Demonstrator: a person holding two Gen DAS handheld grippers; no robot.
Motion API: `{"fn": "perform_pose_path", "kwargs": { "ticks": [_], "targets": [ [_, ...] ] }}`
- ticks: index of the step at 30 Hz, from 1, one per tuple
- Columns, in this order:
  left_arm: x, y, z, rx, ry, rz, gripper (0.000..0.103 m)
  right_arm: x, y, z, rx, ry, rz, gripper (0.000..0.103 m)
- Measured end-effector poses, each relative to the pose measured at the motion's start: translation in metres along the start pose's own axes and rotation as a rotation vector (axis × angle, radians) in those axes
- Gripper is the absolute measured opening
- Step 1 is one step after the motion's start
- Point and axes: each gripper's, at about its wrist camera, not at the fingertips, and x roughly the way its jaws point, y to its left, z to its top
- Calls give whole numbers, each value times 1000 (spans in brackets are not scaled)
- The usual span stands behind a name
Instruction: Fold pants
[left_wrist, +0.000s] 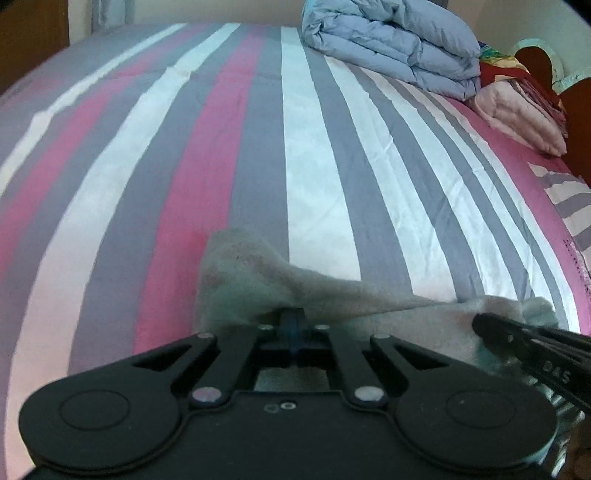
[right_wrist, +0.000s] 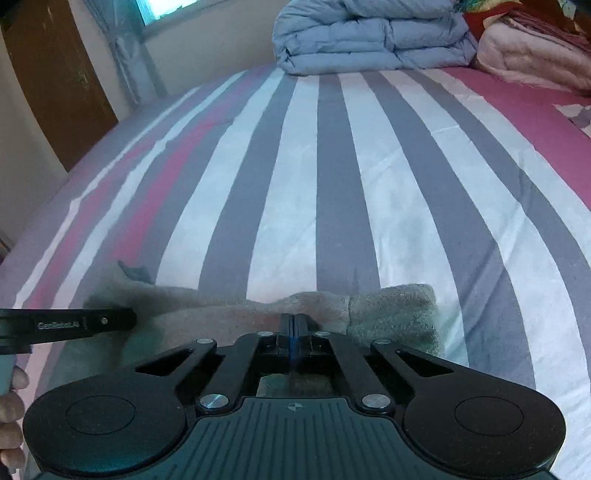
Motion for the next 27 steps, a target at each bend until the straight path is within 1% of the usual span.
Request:
{"fn": "perform_pose_path", "kwargs": {
  "ticks": [1, 2, 3, 5, 7, 9, 12, 14, 16, 18, 19, 20, 21, 22, 23, 24, 25, 26, 27],
  "targets": [
    [-8, 0, -1, -12, -5, -17, 0, -5, 6, 0, -18, -9, -10, 0],
    [-17, 0, -3, -12, -9, -40, 3, -16, 14, 0, -36, -35, -10, 0],
    [-25, -1, -6, -4, -14, -45, 11, -27, 22, -1, -71, -63, -6, 0],
    [-41, 0, -22, 26, -17, -53, 9, -44, 32, -7, -124, -86, -4, 0],
    [-51, 4, -39, 41, -8, -50, 9, -55, 32, -21, -125, -66, 18, 0],
    [-62, 13, -61, 41, 2, -65, 9, -65, 30, -38, -136, -62, 0, 0],
    [-71, 17, -92, 69, -6, -55, 9, -77, 23, -65, -142, -32, -22, 0],
    [-76, 13, -105, 93, -27, -39, 9, -77, 14, -84, -140, -10, -33, 0],
    [-85, 5, -107, 121, -33, -9, 9, -79, 3, -92, -105, -16, -1, 0],
    [-98, 6, -104, 89, -34, -35, 10, -89, 7, -85, -81, 2, -12, 0],
    [-105, 10, -102, 62, -36, -49, 11, -99, 10, -82, -81, -11, -10, 0],
    [-110, 15, -101, 34, -42, -50, 15, -108, 12, -81, -88, -32, -3, 0],
    [-115, 21, -98, 9, -51, -39, 20, -115, 10, -78, -84, -41, -2, 0],
    [-117, 26, -94, -9, -56, -25, 23, -119, 7, -76, -62, -44, 0, 0],
    [-117, 31, -91, -22, -56, -9, 30, -123, 1, -74, -30, -48, 9, 5],
    [-117, 35, -89, -33, -49, 0, 33, -127, -6, -73, 7, -51, 10, 26],
    [-115, 39, -86, -47, -39, 5, 33, -128, -11, -71, 28, -55, 15, 55],
    [-113, 43, -84, -55, -32, 5, 33, -130, -15, -68, 44, -63, 30, 67],
    [-110, 44, -82, -58, -25, 9, 33, -133, -17, -67, 51, -76, 20, 84]
  ]
}}
